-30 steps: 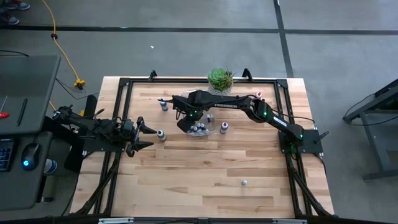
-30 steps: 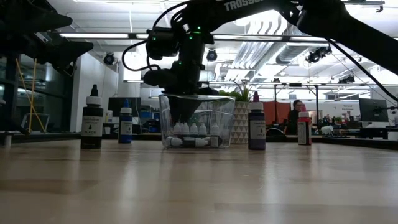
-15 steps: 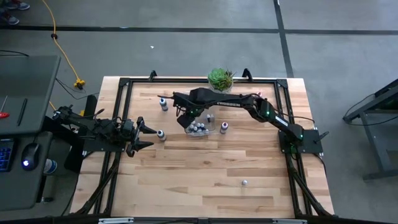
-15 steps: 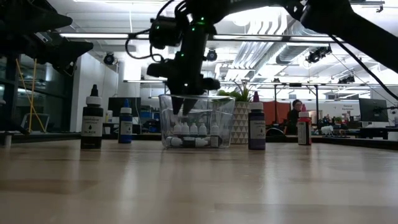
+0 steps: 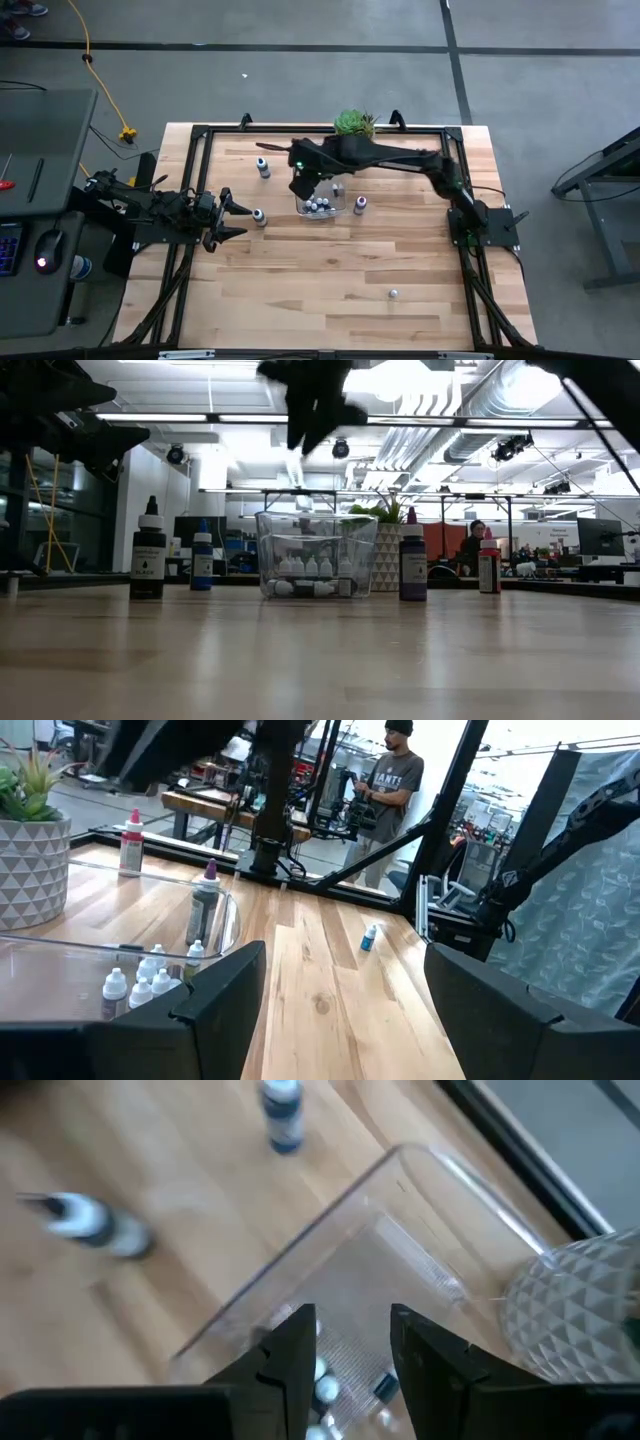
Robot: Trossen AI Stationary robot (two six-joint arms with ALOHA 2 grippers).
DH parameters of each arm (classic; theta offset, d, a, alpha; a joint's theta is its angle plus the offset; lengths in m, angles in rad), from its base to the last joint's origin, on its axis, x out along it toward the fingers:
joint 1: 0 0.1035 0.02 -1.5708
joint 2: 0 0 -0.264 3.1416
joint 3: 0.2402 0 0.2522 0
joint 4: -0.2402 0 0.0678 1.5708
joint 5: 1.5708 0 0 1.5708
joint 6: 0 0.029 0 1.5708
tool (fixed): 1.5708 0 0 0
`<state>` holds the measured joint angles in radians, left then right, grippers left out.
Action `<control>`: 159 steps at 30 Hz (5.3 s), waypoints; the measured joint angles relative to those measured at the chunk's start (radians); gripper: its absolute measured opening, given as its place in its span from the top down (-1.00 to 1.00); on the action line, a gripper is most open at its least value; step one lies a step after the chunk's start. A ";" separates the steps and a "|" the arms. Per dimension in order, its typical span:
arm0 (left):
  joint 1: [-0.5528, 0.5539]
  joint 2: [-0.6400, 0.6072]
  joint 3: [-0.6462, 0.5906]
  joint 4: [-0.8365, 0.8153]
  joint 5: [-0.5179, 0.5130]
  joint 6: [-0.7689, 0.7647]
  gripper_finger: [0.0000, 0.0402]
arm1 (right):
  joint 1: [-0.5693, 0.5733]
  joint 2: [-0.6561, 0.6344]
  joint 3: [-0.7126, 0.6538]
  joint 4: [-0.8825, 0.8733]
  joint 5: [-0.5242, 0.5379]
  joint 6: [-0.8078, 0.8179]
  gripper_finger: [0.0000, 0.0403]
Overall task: Pick & Place food coloring
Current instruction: Put the small blue food coloring bottle into the transparent bin
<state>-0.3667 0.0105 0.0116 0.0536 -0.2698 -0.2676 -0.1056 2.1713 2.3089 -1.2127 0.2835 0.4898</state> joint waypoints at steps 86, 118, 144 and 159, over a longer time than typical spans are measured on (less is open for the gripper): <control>0.000 0.000 0.000 0.000 0.000 0.000 -0.35 | 0.747 -0.654 -1.228 0.355 -0.252 0.383 -0.06; 0.000 0.000 0.000 0.000 0.000 0.000 -0.35 | 0.775 -0.456 -1.228 0.491 -0.316 0.281 -0.02; 0.000 0.000 0.000 0.000 0.000 0.000 -0.35 | 0.775 -0.452 -1.228 0.507 -0.320 0.296 0.53; 0.000 0.000 0.000 0.000 0.000 0.000 -0.35 | 0.774 -0.451 -1.226 0.510 -0.365 0.296 0.83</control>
<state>-0.3667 0.0105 0.0116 0.0536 -0.2699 -0.2676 0.6685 1.7206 1.0824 -0.7029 -0.0814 0.7860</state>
